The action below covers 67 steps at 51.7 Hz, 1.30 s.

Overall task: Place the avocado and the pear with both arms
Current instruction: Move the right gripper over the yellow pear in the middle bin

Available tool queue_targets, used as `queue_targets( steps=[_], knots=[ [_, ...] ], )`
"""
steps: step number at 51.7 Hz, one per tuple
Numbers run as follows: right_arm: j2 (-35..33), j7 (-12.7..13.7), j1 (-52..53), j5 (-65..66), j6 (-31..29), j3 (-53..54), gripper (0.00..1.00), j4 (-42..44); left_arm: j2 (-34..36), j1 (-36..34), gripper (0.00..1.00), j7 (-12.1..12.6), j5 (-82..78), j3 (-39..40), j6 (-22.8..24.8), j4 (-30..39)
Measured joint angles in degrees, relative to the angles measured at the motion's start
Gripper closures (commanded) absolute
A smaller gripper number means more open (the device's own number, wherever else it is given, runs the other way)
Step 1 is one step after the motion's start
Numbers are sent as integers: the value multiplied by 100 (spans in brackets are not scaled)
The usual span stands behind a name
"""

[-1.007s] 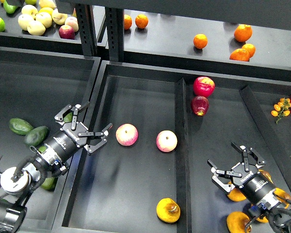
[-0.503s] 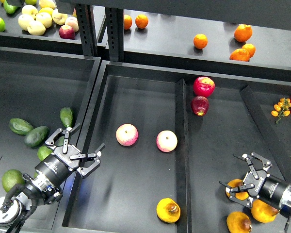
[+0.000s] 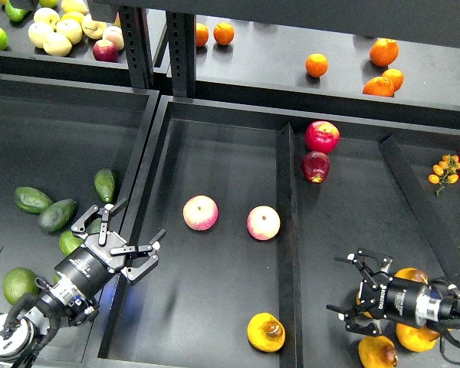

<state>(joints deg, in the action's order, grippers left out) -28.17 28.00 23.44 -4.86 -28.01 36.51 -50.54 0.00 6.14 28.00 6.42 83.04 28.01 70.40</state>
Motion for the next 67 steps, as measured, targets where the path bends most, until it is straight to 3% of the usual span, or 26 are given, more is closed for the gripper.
queue_targets(
  steps=[28,67],
  knots=[
    [581,-1,311,423,0,-1061,0,158,0,1,1,0,-4,11,0,-8],
    [936,0,348,478,1,-1338,1,445,0,1,1,0,-10,-4,-1,-17]
  ],
)
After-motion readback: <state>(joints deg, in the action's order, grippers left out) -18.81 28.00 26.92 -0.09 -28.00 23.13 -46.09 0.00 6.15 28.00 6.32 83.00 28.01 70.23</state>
